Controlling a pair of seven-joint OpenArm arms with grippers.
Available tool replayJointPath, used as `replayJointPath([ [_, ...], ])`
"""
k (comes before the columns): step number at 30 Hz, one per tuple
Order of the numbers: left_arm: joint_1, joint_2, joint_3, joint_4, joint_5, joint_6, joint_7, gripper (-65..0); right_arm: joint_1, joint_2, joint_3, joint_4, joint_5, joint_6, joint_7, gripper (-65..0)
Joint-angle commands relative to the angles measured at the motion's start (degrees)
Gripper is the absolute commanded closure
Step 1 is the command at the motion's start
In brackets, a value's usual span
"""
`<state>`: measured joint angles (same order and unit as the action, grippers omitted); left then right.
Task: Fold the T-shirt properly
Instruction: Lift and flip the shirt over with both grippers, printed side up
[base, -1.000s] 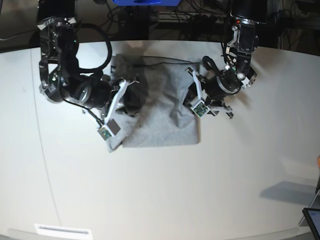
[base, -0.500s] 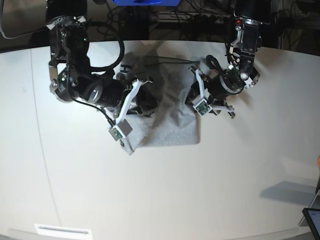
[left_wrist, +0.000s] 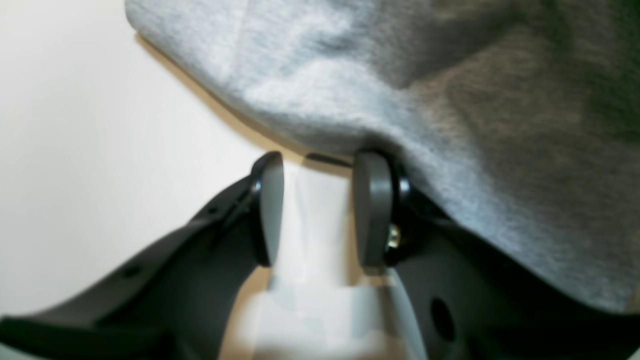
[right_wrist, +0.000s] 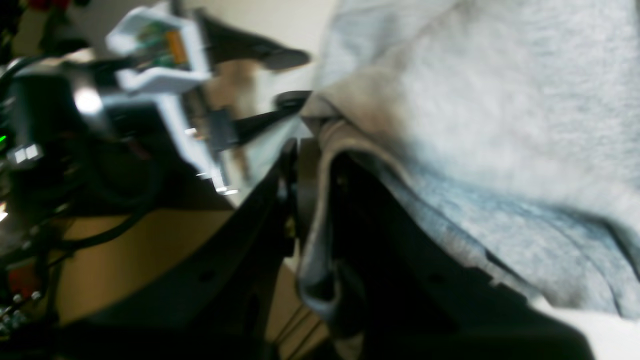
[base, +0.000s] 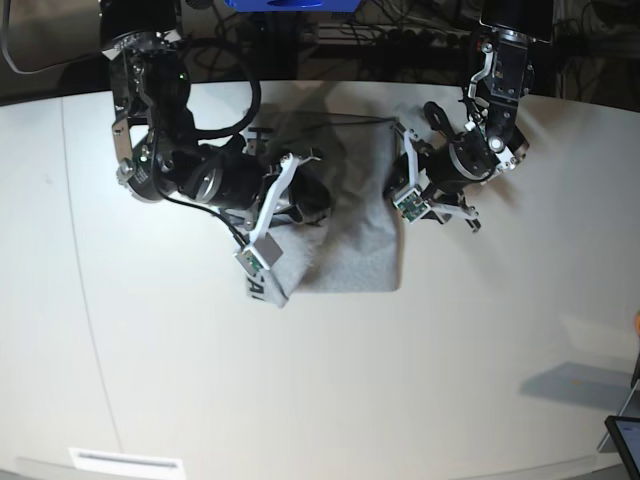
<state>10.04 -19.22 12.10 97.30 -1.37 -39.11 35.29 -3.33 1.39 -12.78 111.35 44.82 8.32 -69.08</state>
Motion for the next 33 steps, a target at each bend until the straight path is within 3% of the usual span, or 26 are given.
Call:
replayJointPath([
  [1, 0.9, -0.8, 0.0, -0.4, 4.0, -0.9, 5.6, -23.2, 0.9, -0.2, -0.1, 0.6, 0.9, 0.3, 2.0, -0.1],
  [21, 0.9, -0.8, 0.0, -0.4, 4.0, -0.9, 5.6, -23.2, 0.9, -0.3, -2.1, -4.1, 0.9, 0.3, 4.1, -1.7],
  [29, 0.9, -0.8, 0.0, -0.6, 4.0, -0.9, 5.6, -23.2, 1.2, -1.7, -2.1, -4.1, 1.4, 0.3, 4.1, -17.8],
  [33, 0.9, -0.9, 0.0, -0.7, 4.0, -0.9, 5.6, -23.2, 1.7, -1.8, -2.1, -4.1, 1.5, 0.5, 3.8, -22.3],
])
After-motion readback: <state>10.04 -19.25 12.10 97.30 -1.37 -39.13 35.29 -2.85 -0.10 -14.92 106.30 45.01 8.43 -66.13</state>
